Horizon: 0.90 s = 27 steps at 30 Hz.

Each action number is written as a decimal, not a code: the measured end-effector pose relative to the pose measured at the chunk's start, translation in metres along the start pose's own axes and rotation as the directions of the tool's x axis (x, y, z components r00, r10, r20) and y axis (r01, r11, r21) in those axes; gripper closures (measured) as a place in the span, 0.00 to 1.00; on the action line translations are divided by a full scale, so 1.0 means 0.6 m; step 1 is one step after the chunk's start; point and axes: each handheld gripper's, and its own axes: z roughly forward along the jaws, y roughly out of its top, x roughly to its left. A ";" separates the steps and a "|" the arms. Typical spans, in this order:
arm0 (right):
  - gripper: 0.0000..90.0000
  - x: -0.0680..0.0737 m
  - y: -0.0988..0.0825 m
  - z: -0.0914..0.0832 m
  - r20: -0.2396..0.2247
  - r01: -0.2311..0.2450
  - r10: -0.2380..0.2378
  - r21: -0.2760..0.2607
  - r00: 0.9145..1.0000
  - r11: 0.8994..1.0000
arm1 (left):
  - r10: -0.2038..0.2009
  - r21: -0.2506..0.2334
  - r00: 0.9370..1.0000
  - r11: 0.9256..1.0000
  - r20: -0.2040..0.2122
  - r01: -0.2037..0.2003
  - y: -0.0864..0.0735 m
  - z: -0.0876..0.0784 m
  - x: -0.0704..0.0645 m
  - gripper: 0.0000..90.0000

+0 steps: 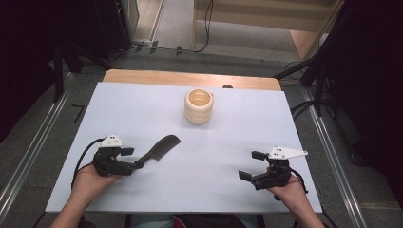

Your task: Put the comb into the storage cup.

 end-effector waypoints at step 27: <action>0.00 0.000 0.008 0.015 -0.019 0.016 -0.016 0.011 1.000 1.000 | 0.153 0.189 0.974 0.975 -0.168 -0.120 0.000 0.033 -0.030 0.79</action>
